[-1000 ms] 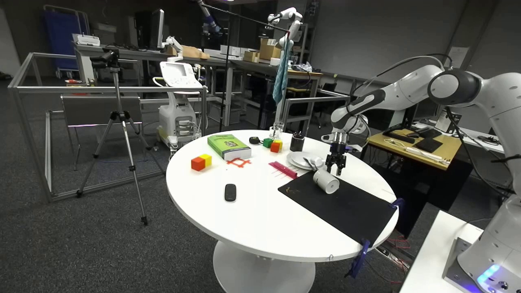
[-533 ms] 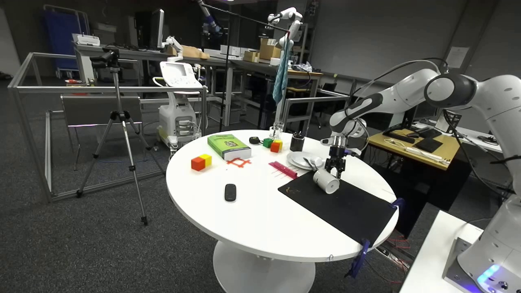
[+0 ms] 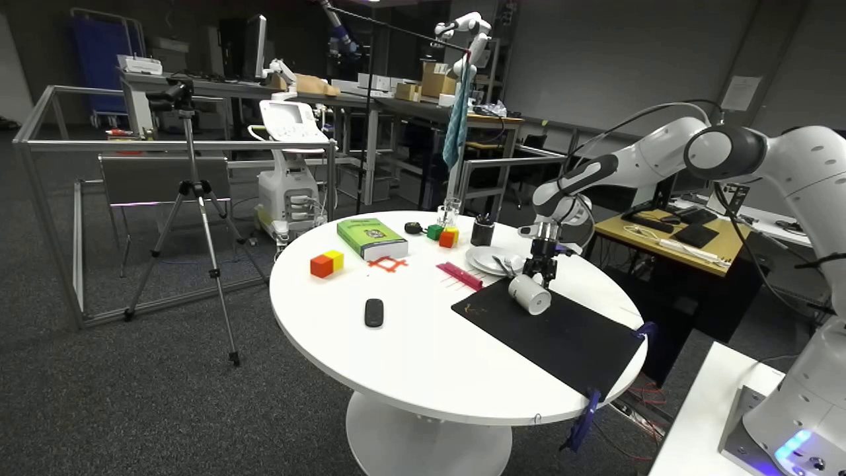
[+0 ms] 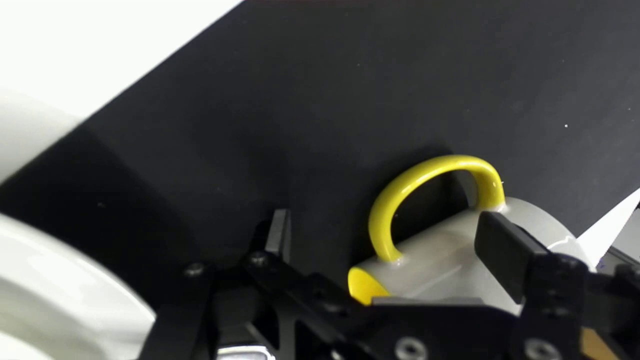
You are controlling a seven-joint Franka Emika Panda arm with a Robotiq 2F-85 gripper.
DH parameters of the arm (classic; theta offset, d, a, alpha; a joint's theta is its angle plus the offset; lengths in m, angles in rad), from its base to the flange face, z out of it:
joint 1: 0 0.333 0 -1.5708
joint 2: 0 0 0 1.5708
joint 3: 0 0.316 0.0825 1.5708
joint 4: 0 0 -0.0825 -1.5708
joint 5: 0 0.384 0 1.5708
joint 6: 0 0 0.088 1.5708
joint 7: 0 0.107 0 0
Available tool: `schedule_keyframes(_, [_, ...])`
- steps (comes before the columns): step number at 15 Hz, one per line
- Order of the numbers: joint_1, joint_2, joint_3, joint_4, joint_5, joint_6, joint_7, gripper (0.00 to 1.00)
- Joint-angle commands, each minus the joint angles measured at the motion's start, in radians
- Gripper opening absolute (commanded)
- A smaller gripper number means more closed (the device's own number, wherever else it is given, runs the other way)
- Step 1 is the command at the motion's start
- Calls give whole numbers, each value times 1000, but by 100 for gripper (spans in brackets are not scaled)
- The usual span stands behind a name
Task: Place the mug upright.
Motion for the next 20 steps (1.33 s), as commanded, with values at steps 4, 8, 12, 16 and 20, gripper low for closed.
schedule_keyframes(4, [-26,39,25,85,17,-129,-47,100])
schedule_keyframes(8, [-20,57,20,122,15,-203,-65,100])
schedule_keyframes(12, [-19,73,18,148,14,-246,-84,100])
schedule_keyframes(16, [-18,92,18,171,13,-277,-106,100])
schedule_keyframes(20, [-15,110,16,203,7,-323,-123,68])
